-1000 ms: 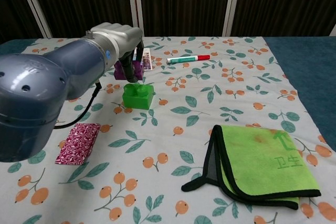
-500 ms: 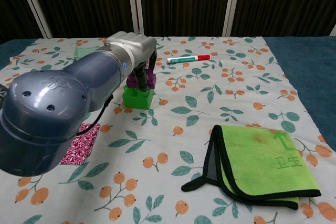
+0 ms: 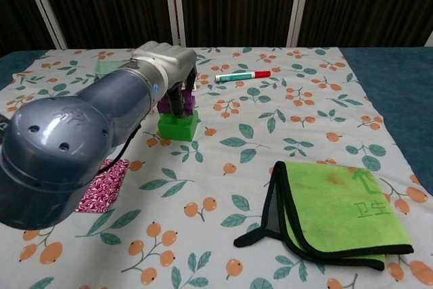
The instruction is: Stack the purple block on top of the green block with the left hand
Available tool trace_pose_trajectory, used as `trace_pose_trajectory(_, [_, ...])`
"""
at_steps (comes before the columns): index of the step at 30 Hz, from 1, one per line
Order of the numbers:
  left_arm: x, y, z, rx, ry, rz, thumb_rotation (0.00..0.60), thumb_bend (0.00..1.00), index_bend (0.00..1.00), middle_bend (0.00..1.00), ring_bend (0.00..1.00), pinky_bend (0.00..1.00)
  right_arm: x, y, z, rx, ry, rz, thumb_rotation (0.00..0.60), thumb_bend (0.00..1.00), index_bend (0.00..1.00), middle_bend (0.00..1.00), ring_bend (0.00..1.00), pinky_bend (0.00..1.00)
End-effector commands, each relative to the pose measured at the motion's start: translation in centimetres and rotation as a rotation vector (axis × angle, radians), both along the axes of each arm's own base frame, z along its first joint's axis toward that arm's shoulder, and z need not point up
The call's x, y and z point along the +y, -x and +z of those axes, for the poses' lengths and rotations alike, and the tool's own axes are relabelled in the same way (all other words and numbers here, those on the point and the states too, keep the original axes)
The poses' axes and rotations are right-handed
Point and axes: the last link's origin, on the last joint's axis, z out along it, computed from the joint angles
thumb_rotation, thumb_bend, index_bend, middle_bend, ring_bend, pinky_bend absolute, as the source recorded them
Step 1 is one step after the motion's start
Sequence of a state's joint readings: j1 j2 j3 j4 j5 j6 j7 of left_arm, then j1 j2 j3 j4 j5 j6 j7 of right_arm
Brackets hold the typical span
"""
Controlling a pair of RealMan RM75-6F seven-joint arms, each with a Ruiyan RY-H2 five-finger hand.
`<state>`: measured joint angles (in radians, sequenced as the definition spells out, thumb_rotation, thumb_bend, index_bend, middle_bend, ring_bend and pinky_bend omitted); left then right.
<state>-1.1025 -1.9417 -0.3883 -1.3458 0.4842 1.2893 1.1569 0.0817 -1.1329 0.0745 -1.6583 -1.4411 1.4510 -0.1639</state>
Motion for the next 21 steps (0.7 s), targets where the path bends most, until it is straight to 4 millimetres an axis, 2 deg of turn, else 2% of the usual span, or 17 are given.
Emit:
trace_pose_trajectory(1, [0.02, 0.16, -0.1, -0.001, 0.001, 0.006, 0.6, 0.47, 0.59, 0.48, 0.17, 0.06, 0.01, 0.01, -0.01, 0.0, -0.001, 0.0, 0.6, 0.17, 0.1, 0.05, 0.01, 0.04])
trace_pose_trajectory(21, [-0.29, 0.29, -0.35, 0.027, -0.006, -0.002, 0.6, 0.47, 0.59, 0.48, 0.17, 0.06, 0.02, -0.03, 0.08, -0.003, 0.004, 0.001, 0.6, 0.17, 0.1, 0.05, 0.01, 0.04])
